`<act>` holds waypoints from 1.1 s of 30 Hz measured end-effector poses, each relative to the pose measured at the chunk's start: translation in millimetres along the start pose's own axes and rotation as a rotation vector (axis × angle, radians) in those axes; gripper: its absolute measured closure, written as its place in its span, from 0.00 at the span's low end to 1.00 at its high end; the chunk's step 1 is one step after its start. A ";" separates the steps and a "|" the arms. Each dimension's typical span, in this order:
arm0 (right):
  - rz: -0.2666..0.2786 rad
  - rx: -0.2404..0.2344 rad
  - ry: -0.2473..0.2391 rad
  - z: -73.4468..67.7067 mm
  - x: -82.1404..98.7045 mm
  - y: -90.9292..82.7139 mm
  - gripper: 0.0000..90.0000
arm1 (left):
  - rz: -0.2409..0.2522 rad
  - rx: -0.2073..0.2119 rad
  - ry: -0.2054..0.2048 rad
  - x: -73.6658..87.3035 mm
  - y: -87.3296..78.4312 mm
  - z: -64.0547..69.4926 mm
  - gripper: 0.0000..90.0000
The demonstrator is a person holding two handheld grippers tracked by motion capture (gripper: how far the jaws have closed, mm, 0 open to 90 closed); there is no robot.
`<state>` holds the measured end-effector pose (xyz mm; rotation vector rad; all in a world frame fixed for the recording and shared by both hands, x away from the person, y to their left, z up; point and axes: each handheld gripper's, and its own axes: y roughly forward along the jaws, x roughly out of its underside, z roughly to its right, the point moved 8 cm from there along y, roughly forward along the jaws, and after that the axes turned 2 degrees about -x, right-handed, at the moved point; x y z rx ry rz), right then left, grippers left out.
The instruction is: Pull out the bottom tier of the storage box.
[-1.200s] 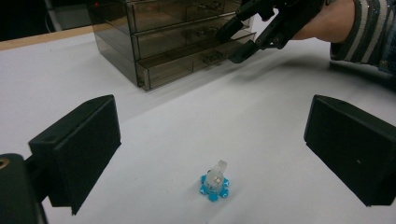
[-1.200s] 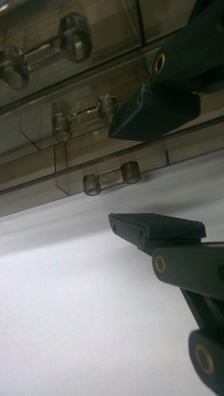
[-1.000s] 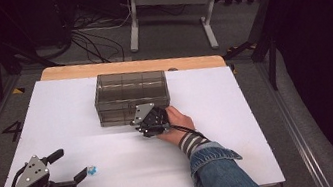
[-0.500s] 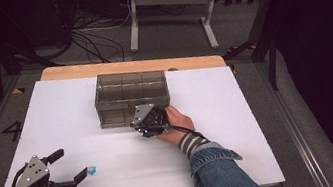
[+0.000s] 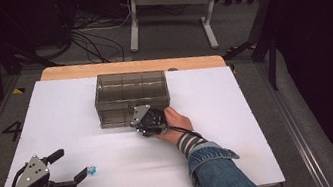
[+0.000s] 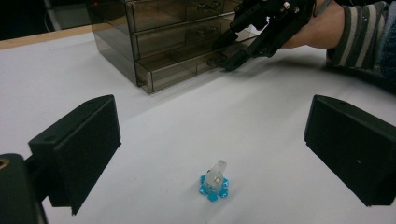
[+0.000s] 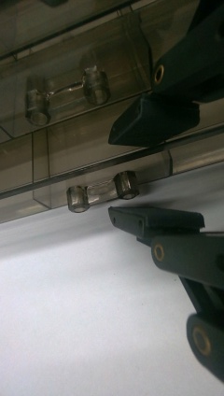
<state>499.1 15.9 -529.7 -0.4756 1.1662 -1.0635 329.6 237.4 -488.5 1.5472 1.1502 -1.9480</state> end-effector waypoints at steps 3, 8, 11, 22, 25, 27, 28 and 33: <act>-0.003 0.011 -0.010 0.0 -0.4 0.5 0.73 | 0.004 0.000 -0.003 -0.2 -0.1 -0.2 0.05; -0.006 0.012 -0.023 0.5 -0.9 -0.1 0.73 | 0.000 -0.002 0.001 0.0 0.1 0.1 0.05; -0.003 0.017 -0.010 0.1 -1.3 -0.8 0.73 | 0.001 -0.002 0.000 -0.1 0.1 0.1 0.05; -0.003 -0.008 -0.006 -3.7 -2.9 -10.9 0.73 | 0.004 -0.004 0.000 -0.2 -0.5 -0.2 0.05; -0.003 -0.019 0.006 -6.9 -3.2 -13.3 0.73 | 0.001 -0.004 0.000 0.0 -0.5 0.0 0.05; -0.007 -0.037 0.003 -9.9 -3.1 -15.7 0.73 | 0.000 -0.004 0.000 0.0 -0.5 0.0 0.05; -0.015 -0.056 -0.010 -11.4 -2.6 -16.9 0.74 | 0.000 -0.005 0.002 0.0 -0.4 -0.1 0.05; -0.025 -0.078 -0.024 -18.7 -4.0 -20.0 0.75 | -0.001 -0.006 0.003 0.0 -0.4 0.0 0.05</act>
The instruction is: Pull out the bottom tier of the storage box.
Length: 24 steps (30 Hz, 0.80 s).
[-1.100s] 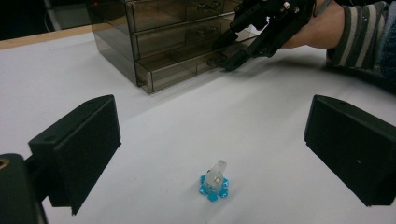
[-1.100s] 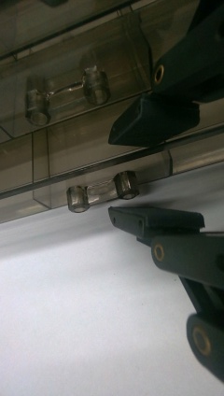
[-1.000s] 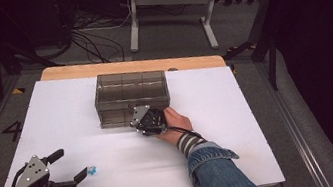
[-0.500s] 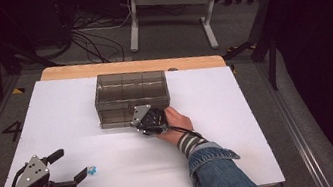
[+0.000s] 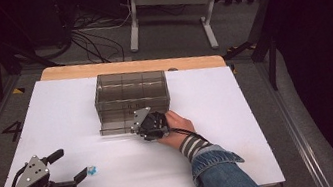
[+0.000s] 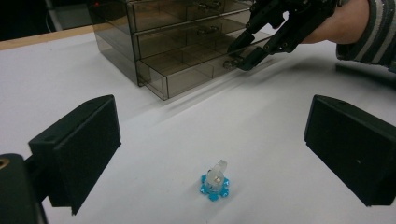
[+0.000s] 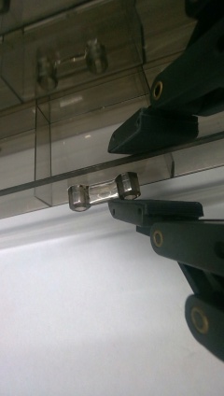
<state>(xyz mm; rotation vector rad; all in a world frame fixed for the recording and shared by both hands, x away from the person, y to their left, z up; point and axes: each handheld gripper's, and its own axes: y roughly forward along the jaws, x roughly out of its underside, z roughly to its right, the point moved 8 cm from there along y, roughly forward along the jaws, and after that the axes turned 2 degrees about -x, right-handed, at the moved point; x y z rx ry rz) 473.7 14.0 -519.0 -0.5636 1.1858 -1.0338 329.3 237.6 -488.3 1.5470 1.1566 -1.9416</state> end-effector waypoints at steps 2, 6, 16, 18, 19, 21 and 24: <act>-0.005 -0.009 0.003 -2.3 0.1 -0.9 0.75 | 0.000 0.000 0.000 0.0 -0.1 0.0 0.05; -0.004 -0.025 0.000 -7.4 -0.1 -4.0 0.75 | 0.002 0.000 -0.001 -0.1 -0.3 -0.2 0.05; -0.010 -0.062 -0.005 -19.9 -1.4 -10.1 0.77 | -0.001 -0.001 -0.001 0.0 0.3 0.1 0.05; -0.020 -0.065 -0.007 -21.5 -0.8 -10.7 0.77 | -0.002 0.000 -0.001 0.2 0.2 0.0 0.05; -0.024 -0.071 -0.011 -22.9 -0.5 -10.8 0.77 | -0.002 0.000 -0.001 0.2 0.2 -0.2 0.05; -0.018 -0.068 -0.009 -24.7 -1.4 -10.0 0.77 | 0.002 0.001 -0.005 0.1 0.3 -0.5 0.05; -0.034 -0.082 -0.009 -27.4 -0.1 -10.2 0.78 | 0.002 0.000 -0.006 0.1 0.2 -0.6 0.05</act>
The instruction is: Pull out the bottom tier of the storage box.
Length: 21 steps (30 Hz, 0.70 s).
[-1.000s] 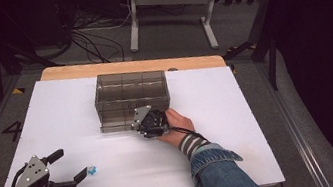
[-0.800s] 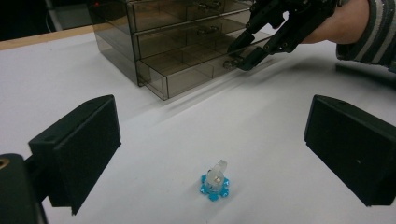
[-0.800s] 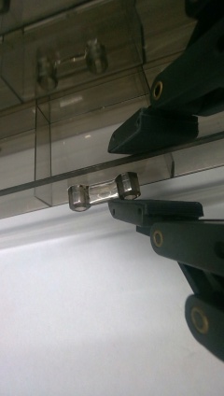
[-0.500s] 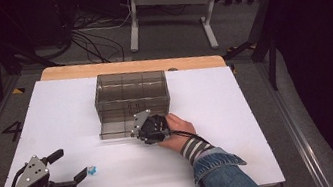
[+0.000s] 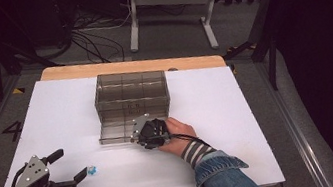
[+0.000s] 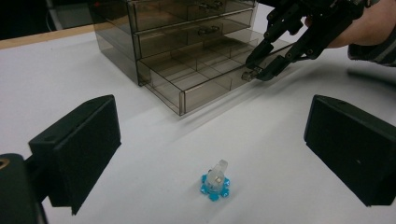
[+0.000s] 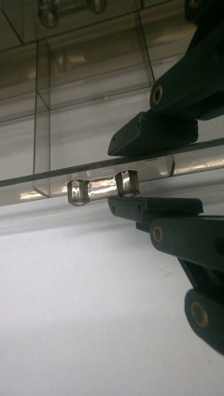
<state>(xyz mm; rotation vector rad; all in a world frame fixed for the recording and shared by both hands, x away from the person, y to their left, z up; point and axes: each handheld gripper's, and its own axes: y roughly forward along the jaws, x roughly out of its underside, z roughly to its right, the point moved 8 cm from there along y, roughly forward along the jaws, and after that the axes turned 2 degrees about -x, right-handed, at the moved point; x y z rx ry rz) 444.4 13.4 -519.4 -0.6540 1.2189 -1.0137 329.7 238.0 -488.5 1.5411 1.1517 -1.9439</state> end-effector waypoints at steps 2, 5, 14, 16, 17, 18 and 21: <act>-0.001 -0.007 -0.007 -0.9 0.7 0.4 0.78 | 0.000 0.000 0.000 0.0 0.0 0.0 0.05; 0.002 -0.011 -0.008 -2.9 1.4 0.1 0.78 | 0.000 0.001 -0.004 0.0 0.3 0.1 0.05; 0.004 -0.034 0.000 -9.9 1.4 1.9 0.79 | -0.002 0.000 -0.002 0.1 0.3 0.1 0.05; -0.002 -0.036 -0.003 -11.6 1.5 2.5 0.80 | -0.002 0.000 -0.001 0.1 0.1 0.1 0.05; 0.002 -0.038 -0.011 -11.9 1.1 2.8 0.80 | -0.002 0.000 0.000 0.1 0.0 0.1 0.05; -0.004 -0.045 -0.006 -13.4 1.6 2.6 0.80 | 0.000 0.000 0.000 0.0 0.0 0.2 0.05; 0.000 -0.044 -0.009 -13.7 1.5 2.9 0.80 | 0.001 0.002 -0.005 0.0 0.0 0.3 0.05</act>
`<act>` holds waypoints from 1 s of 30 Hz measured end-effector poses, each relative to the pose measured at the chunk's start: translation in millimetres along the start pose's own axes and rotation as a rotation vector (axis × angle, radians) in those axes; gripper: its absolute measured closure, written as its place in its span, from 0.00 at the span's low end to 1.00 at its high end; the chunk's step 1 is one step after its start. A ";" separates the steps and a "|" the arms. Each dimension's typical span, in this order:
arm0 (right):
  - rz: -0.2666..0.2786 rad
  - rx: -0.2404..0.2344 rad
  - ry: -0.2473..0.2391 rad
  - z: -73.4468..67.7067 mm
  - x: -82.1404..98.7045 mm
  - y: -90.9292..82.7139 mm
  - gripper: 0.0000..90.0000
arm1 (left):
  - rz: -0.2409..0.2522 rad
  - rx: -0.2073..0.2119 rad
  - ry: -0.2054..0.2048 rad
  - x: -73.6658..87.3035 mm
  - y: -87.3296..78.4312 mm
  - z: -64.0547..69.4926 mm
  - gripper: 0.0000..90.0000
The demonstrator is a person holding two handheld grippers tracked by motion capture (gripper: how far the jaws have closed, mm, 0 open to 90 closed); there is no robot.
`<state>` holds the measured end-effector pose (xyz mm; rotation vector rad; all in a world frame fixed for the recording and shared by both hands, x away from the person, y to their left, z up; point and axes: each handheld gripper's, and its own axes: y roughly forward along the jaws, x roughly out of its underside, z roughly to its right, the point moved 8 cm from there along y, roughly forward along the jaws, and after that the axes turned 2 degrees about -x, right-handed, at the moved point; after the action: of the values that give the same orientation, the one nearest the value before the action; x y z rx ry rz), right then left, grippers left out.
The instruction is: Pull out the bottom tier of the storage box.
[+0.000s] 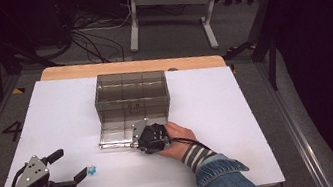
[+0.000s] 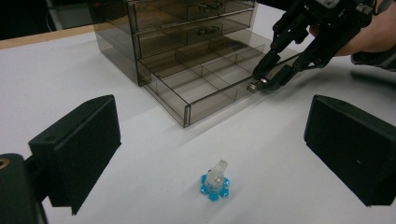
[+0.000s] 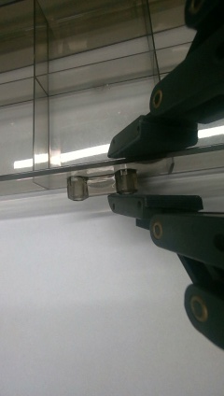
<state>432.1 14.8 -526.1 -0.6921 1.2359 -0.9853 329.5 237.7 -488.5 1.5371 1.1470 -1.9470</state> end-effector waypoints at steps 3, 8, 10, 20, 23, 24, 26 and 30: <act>-0.005 -0.007 0.010 -1.4 1.2 -0.4 0.80 | -0.001 -0.001 0.004 0.0 0.1 -0.3 0.05; 0.002 -0.009 0.019 -2.1 1.9 -0.2 0.79 | -0.005 -0.004 0.006 0.2 -0.2 -0.1 0.05; 0.006 -0.014 0.018 -1.4 2.0 -0.8 0.78 | -0.002 -0.003 0.004 0.1 -0.1 -0.2 0.05; 0.044 -0.006 0.026 0.8 -1.8 -6.6 0.70 | -0.005 -0.004 0.005 0.4 -0.2 -0.1 0.05; 0.062 -0.001 0.031 2.2 -2.9 -10.3 0.67 | -0.006 -0.006 0.008 0.4 0.0 -0.5 0.05; 0.068 -0.002 0.035 2.1 -3.6 -12.1 0.66 | -0.006 -0.005 0.006 0.6 0.3 -0.4 0.05; 0.089 0.006 0.046 3.3 -5.2 -15.9 0.63 | -0.005 -0.005 0.004 0.5 0.3 -0.6 0.05; 0.130 0.017 0.056 6.5 -7.6 -22.2 0.57 | -0.005 -0.006 0.008 0.3 0.6 0.0 0.05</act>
<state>433.1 11.4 -502.0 -0.5671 1.3030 -0.9117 329.9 237.4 -489.0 1.5414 1.1603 -1.9407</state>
